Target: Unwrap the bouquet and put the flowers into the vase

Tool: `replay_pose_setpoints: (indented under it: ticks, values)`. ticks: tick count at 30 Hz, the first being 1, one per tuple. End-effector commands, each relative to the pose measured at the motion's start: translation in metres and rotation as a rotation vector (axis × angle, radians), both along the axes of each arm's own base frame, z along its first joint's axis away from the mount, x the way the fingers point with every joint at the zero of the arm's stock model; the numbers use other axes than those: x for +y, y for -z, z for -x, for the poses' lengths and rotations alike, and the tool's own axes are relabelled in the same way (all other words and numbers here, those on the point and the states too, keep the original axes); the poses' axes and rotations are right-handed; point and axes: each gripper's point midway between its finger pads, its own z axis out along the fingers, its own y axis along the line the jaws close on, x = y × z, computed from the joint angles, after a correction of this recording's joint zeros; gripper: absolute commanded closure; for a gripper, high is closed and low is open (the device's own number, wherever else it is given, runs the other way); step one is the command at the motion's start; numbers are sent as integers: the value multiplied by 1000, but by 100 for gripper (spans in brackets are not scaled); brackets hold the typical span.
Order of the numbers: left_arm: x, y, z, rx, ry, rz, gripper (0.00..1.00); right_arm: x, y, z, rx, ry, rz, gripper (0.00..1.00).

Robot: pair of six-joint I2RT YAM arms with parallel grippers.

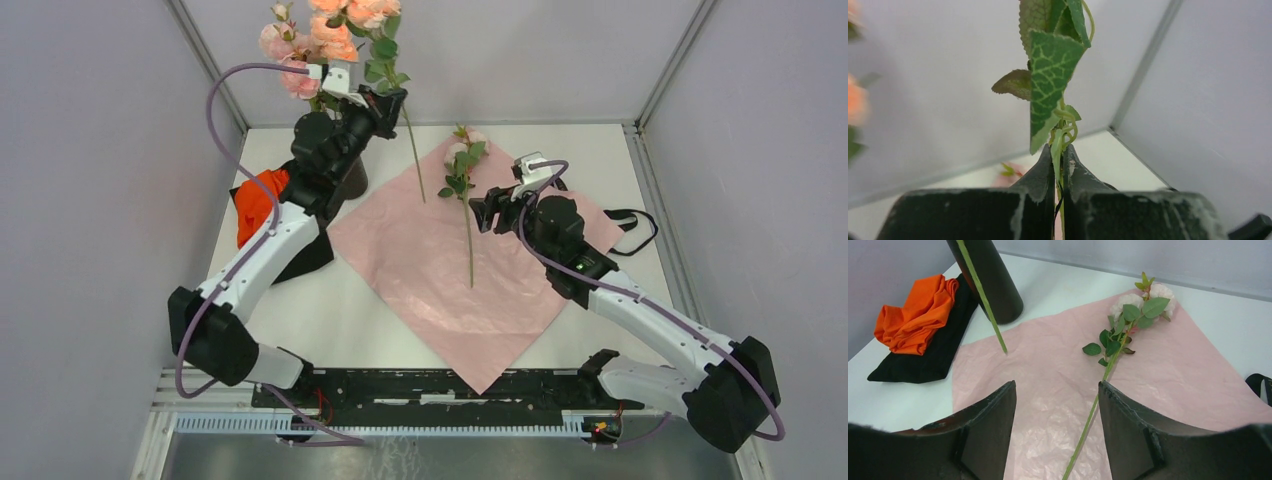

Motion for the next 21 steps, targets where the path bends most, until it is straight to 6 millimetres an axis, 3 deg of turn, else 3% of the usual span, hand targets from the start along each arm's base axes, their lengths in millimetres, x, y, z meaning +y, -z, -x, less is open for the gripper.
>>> replay_pose_setpoints:
  ticks: [1, 8, 21]
  values:
    - [70, -41, -8, -168, -349, -169, 98, 3, 3, -5, -19, 4, -2, 34]
    - [123, -70, -16, -311, -598, -238, 98, 9, 18, -9, 9, -10, 17, 34]
    - [175, -93, -39, -406, -810, -165, 98, 11, 38, -12, 41, -13, 45, 34]
